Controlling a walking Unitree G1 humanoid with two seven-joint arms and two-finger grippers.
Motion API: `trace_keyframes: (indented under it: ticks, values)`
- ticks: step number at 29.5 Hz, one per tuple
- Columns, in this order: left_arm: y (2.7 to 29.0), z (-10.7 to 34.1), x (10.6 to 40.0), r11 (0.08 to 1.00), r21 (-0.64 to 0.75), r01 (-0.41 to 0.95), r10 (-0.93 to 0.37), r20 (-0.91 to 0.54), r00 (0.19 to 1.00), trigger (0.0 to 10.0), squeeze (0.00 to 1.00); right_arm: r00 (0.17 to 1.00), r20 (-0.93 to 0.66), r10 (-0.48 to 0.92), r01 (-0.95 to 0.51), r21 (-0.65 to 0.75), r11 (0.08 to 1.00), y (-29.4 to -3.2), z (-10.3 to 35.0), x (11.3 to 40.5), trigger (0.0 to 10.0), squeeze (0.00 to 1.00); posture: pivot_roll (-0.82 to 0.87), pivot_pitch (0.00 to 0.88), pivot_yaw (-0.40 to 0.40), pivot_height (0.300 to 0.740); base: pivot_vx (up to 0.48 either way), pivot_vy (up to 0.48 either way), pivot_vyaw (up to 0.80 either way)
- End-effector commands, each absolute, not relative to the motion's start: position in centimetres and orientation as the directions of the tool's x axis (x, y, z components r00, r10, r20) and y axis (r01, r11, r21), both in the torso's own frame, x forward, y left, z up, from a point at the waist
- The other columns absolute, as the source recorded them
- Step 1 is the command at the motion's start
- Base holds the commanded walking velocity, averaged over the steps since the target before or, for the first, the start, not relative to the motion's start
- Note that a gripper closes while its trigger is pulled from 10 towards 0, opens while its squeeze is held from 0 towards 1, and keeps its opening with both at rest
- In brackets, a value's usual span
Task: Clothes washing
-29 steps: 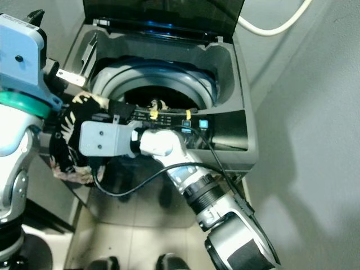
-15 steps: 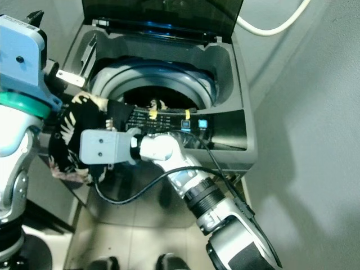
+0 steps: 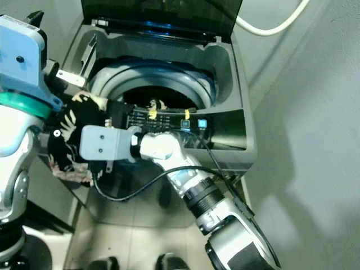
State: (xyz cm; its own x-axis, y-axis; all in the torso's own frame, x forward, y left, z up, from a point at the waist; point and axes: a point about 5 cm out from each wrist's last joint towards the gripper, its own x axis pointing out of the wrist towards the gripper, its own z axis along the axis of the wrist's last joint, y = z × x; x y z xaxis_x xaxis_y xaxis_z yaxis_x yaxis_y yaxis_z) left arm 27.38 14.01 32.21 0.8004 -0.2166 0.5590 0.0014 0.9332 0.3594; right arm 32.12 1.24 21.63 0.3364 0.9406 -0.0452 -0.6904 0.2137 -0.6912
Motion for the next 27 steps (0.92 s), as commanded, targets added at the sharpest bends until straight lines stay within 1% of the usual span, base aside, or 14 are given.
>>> trace_keyframes:
  ticks: [1,2,3,4,5,6,8,9,10,11,19,24,25,27]
  values:
    - [14.0,31.9,27.5,0.934,0.357,0.008,-0.217,0.549,0.807,10.0,0.0,0.362,0.017,0.932,-0.688,-0.669,0.28,1.0,22.9,32.7,0.0,0.0,0.11,0.092,-0.035,0.74,0.0,0.0,0.0]
    - [13.9,32.0,27.5,0.935,0.353,0.006,-0.215,0.554,0.805,10.0,0.0,0.457,0.139,0.878,-0.627,-0.65,0.429,0.4,25.3,34.2,10.0,0.0,0.11,0.088,-0.038,0.74,0.0,0.0,0.0]
    - [13.9,32.0,27.4,0.936,0.351,0.006,-0.213,0.556,0.803,10.0,0.0,0.535,0.24,0.81,-0.558,-0.619,0.553,-0.3,27.4,35.4,10.0,0.0,0.11,0.087,-0.038,0.74,0.0,0.0,0.0]
    - [13.9,32.0,27.4,0.936,0.351,0.006,-0.213,0.556,0.803,10.0,0.0,0.535,0.24,0.81,-0.558,-0.619,0.553,-0.3,27.4,35.4,10.0,0.0,0.11,0.087,-0.038,0.74,0.0,0.0,0.0]
    - [13.9,32.1,27.5,0.937,0.349,0.005,-0.212,0.559,0.802,10.0,0.0,0.598,0.333,0.729,-0.474,-0.587,0.656,-1.1,29.3,36.4,10.0,0.0,0.11,0.085,-0.039,0.74,0.0,0.0,0.0]
    - [13.9,32.1,27.5,0.937,0.349,0.005,-0.212,0.559,0.802,10.0,0.0,0.598,0.333,0.729,-0.474,-0.587,0.656,-1.1,29.3,36.4,10.0,0.0,0.11,0.085,-0.039,0.74,0.0,0.0,0.0]
    - [13.9,32.1,27.5,0.938,0.346,0.004,-0.211,0.56,0.801,10.0,0.0,0.721,0.508,0.47,-0.24,-0.453,0.859,-3.8,32.9,38.3,10.0,0.0,0.11,0.078,-0.04,0.74,0.0,0.0,0.0]
    - [13.9,32.1,27.5,0.938,0.346,0.004,-0.211,0.56,0.801,10.0,0.0,0.721,0.508,0.47,-0.24,-0.453,0.859,-3.8,32.9,38.3,10.0,0.0,0.11,0.078,-0.04,0.74,0.0,0.0,0.0]
    - [13.8,32.0,27.5,0.938,0.346,0.005,-0.211,0.561,0.801,10.0,0.0,0.753,0.562,0.343,-0.127,-0.387,0.913,-5.1,34.1,38.9,10.0,0.0,0.11,0.074,-0.042,0.74,0.0,0.0,0.0]
    - [13.8,32.0,27.5,0.938,0.346,0.006,-0.212,0.561,0.8,10.0,0.0,0.767,0.584,0.265,-0.054,-0.353,0.934,-5.9,34.7,39.3,10.0,0.0,0.11,0.074,-0.042,0.74,0.0,0.0,0.0]
    - [13.8,32.0,27.5,0.938,0.348,0.004,-0.212,0.563,0.799,10.0,0.0,0.793,0.549,0.266,0.046,-0.489,0.871,-5.7,33.6,39.8,10.0,0.0,0.11,0.065,-0.043,0.74,0.0,0.0,0.0]
    - [13.8,32.0,27.4,0.937,0.349,0.005,-0.214,0.563,0.798,10.0,0.0,0.811,0.504,0.297,0.006,-0.514,0.858,-5.3,32.3,40.2,10.0,0.0,0.11,0.065,-0.04,0.74,0.0,0.0,0.0]
    - [13.8,32.0,27.5,0.937,0.35,0.006,-0.215,0.562,0.799,10.0,0.0,0.811,0.495,0.311,-0.023,-0.505,0.863,-5.1,32.0,40.3,10.0,1.0,0.11,0.066,-0.039,0.74,0.0,0.0,0.0]
    - [13.8,31.9,27.5,0.937,0.35,0.007,-0.215,0.561,0.799,10.0,0.0,0.81,0.484,0.332,-0.062,-0.491,0.869,-4.9,31.8,40.3,10.0,1.0,0.1,0.069,-0.039,0.74,0.0,0.0,0.0]
